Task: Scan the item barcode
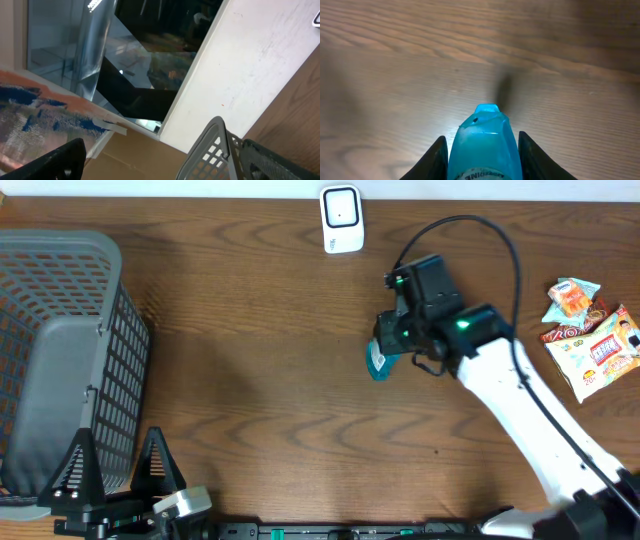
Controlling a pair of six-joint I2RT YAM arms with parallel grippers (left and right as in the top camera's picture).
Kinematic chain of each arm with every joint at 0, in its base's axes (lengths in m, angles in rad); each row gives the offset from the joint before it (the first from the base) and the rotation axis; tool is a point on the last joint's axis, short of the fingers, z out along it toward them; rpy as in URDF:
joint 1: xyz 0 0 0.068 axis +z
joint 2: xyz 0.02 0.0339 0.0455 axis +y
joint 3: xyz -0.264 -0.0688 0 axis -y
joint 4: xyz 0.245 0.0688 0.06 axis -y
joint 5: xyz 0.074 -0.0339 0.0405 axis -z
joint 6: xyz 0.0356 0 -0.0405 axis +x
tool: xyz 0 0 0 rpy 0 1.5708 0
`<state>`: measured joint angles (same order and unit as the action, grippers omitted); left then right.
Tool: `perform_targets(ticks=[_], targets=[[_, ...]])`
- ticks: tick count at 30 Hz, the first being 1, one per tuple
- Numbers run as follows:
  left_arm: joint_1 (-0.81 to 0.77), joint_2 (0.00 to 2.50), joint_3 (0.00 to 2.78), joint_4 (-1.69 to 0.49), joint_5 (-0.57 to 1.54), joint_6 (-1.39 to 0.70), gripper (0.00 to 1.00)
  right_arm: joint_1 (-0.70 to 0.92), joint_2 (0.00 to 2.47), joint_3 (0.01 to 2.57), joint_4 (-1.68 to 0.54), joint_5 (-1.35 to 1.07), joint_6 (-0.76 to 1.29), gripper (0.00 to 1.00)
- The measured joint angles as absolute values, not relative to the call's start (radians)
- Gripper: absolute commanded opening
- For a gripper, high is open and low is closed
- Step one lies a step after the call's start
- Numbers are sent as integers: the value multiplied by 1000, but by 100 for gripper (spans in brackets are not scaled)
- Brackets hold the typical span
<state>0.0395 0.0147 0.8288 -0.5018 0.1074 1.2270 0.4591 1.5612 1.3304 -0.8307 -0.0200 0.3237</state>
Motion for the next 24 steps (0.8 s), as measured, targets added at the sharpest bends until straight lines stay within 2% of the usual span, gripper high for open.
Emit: perform_targets(ticks=[12, 14, 16, 19, 22, 24], targets=[[39, 15, 829, -516, 107, 1227, 98, 495, 1713, 1328, -827, 100, 327, 3], [39, 15, 829, -517, 107, 1227, 98, 495, 1714, 1327, -820, 105, 327, 15], [39, 15, 829, -517, 107, 1227, 98, 495, 1714, 1327, -818, 107, 327, 34], [39, 15, 829, -517, 107, 1227, 98, 495, 1714, 1327, -818, 110, 334, 52], [39, 15, 829, -517, 107, 1227, 98, 495, 1714, 1327, -817, 112, 335, 75], [39, 15, 829, -517, 108, 1227, 98, 495, 1714, 1328, -819, 113, 335, 86]])
